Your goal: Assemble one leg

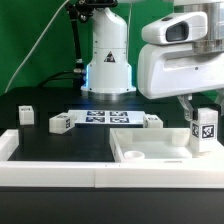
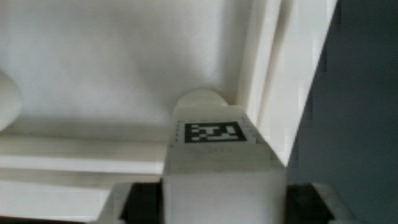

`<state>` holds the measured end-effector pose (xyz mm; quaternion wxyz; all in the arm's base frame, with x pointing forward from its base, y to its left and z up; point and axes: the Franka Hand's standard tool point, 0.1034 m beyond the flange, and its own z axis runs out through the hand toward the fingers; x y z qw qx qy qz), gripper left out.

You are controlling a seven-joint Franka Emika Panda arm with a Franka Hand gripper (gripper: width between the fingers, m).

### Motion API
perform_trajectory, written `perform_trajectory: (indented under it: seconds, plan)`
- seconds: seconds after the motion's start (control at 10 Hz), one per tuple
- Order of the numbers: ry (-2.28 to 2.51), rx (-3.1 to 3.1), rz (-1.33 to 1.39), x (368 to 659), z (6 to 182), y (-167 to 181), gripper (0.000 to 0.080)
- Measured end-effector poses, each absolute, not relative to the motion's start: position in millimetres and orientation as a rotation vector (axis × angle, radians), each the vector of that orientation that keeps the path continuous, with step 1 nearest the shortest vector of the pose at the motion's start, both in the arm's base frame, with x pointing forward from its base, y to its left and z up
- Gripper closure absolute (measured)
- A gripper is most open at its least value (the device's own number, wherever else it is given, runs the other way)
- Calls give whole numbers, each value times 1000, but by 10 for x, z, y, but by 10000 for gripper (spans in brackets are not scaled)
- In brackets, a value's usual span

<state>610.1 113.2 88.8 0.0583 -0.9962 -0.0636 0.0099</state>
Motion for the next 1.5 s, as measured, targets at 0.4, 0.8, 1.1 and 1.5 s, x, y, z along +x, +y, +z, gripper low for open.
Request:
perform_trajectory:
  seconds: [0.4, 0.8, 1.1, 1.5]
  plan:
    - [675, -2926, 6, 6155, 877, 1153, 509]
    - [1526, -2616, 12, 6162, 874, 1214, 509]
    - [1595, -2541, 32, 6180, 872, 1203, 441]
    - [1165, -2777, 32, 6195, 910, 1160, 174]
